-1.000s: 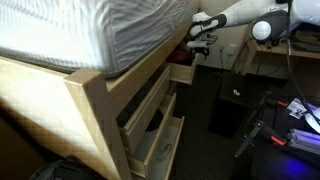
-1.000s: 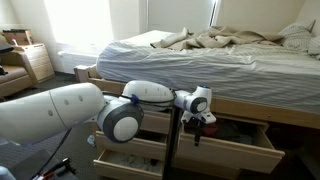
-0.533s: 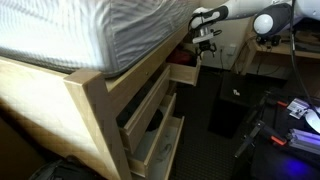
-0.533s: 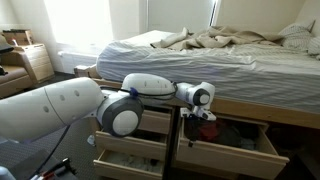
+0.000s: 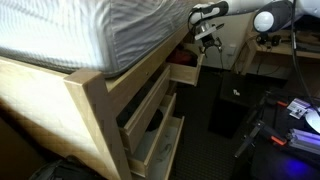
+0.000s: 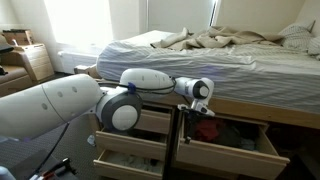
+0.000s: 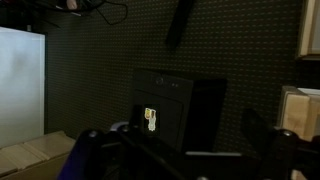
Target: Open both topmost drawers fully
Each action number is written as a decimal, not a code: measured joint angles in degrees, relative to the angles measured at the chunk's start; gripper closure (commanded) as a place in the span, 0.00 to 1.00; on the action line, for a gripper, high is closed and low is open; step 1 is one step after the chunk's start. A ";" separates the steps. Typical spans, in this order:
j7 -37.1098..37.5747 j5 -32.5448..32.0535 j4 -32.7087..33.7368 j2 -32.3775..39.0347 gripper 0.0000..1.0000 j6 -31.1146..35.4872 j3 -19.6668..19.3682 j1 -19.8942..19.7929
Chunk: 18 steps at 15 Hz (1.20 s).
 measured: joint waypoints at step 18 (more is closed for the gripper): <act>4.11 2.44 2.43 5.79 0.00 11.67 3.85 -0.09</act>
